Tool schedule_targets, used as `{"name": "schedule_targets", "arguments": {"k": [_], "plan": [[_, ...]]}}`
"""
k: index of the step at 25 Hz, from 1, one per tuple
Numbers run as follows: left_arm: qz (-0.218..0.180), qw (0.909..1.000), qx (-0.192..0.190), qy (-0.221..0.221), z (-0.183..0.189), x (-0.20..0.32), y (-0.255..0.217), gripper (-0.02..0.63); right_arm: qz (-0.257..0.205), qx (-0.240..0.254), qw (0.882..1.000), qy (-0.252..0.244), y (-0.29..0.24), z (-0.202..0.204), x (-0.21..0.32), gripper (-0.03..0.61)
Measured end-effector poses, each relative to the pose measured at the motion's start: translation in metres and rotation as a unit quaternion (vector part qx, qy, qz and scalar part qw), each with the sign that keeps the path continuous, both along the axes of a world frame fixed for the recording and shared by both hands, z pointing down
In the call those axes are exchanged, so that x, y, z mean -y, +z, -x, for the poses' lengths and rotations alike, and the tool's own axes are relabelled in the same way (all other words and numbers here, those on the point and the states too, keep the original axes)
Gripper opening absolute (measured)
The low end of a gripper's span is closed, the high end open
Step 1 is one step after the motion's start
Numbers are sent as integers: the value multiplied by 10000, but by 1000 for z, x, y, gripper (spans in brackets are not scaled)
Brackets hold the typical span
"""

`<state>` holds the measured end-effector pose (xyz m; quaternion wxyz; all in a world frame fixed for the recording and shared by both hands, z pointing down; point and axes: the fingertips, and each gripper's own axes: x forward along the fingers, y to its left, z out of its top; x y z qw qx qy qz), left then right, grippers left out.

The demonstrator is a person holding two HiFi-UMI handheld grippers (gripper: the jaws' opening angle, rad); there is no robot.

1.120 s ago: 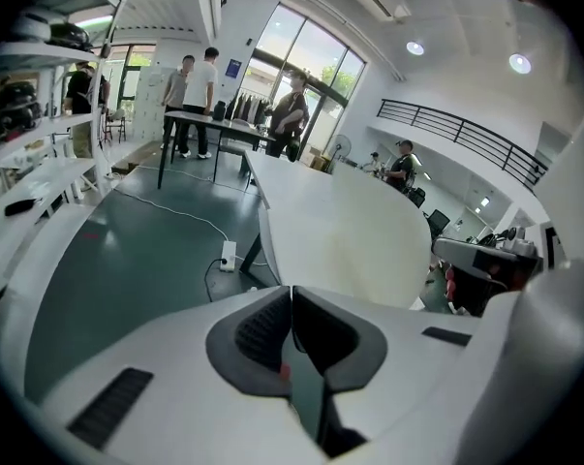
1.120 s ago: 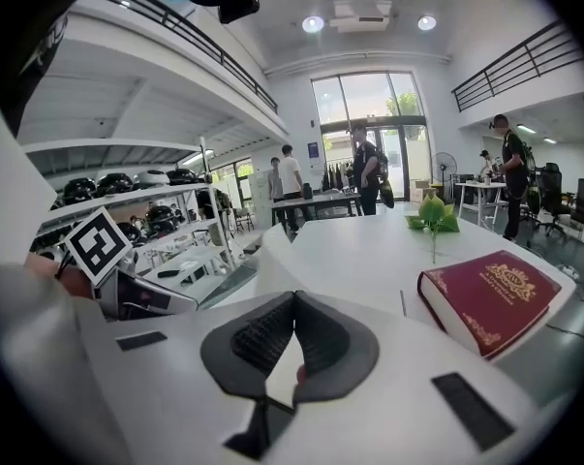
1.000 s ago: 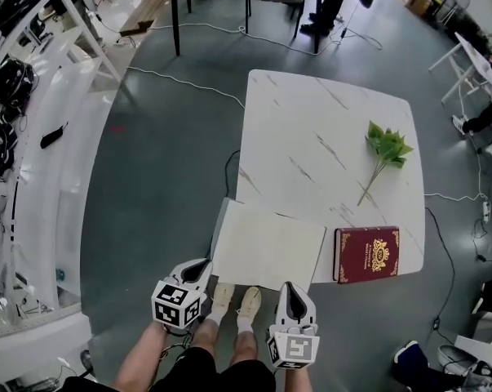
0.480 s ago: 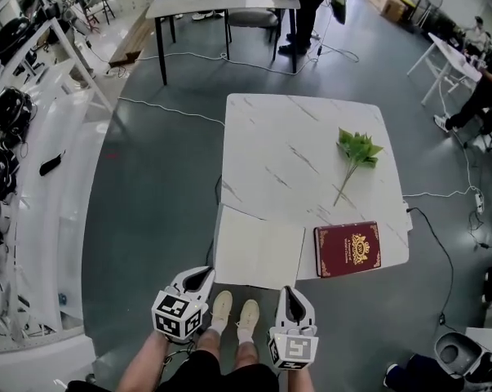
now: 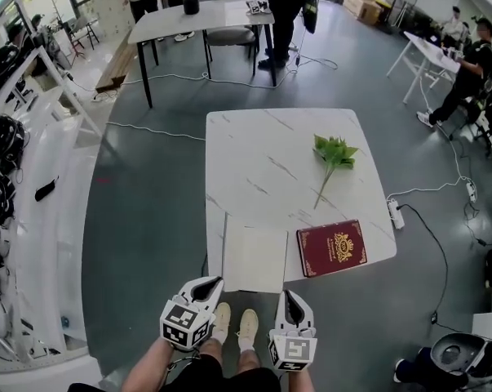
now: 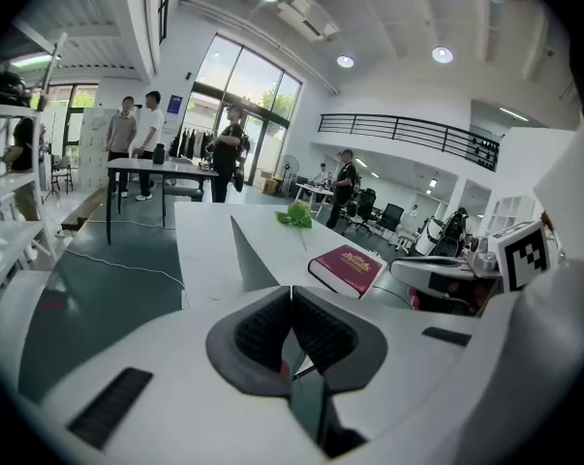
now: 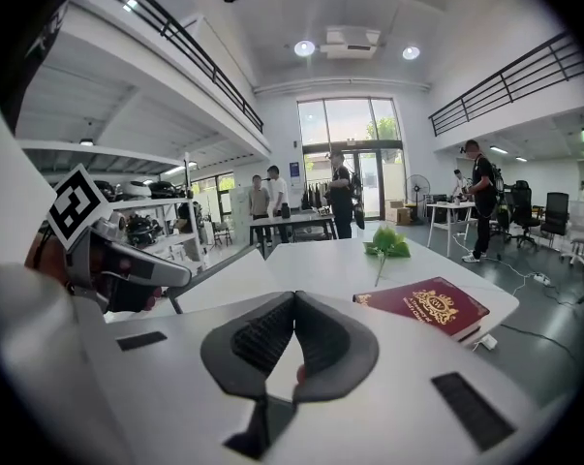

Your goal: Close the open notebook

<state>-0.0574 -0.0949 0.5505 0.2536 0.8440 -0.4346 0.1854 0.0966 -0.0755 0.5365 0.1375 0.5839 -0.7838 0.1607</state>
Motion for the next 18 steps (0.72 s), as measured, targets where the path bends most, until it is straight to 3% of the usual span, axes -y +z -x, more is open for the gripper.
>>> {"name": "schedule_targets", "arguments": {"k": [18], "plan": [[-51, 9951, -65, 986, -89, -1, 7, 28, 33, -13, 9963, 863, 6, -68, -23, 17]]}}
